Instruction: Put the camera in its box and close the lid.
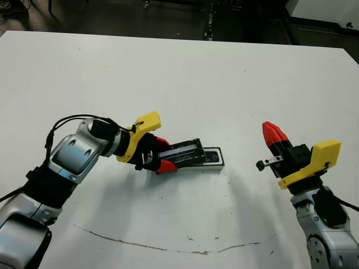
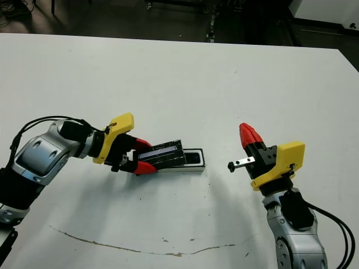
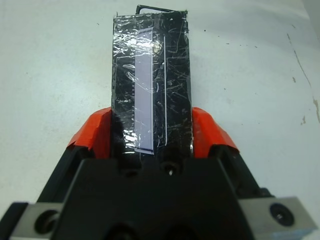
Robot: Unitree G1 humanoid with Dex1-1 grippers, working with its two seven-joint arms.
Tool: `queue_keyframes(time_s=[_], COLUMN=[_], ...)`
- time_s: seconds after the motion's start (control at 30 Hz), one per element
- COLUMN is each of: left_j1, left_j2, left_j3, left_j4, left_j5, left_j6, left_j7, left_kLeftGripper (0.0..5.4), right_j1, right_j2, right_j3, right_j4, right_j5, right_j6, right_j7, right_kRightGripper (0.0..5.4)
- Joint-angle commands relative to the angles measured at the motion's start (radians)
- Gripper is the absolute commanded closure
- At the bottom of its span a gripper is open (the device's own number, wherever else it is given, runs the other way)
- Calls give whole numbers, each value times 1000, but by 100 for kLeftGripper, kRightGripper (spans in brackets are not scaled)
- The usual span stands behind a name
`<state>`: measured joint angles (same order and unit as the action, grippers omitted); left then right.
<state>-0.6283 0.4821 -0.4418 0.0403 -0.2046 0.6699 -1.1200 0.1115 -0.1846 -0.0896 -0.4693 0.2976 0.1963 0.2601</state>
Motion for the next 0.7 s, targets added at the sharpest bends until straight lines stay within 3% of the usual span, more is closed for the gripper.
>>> queue_keyframes(time_s=[0.03,0.7], left_j1=[27,-2], left_j2=[-29,-124], left_j3=[-56,-123], left_j4=[10,103], left_j5=[14,79], left_j6=[-3,-93], left_j7=[-9,-14], left_kLeftGripper=[223,223], right_j1=[9,11], right_j2=[-9,-6], right_j3=[-7,-9], right_j4=[8,2], right_j5=[-3,3], right_j6=[1,11], right_j7=[1,-3], right_kRightGripper=[540,540])
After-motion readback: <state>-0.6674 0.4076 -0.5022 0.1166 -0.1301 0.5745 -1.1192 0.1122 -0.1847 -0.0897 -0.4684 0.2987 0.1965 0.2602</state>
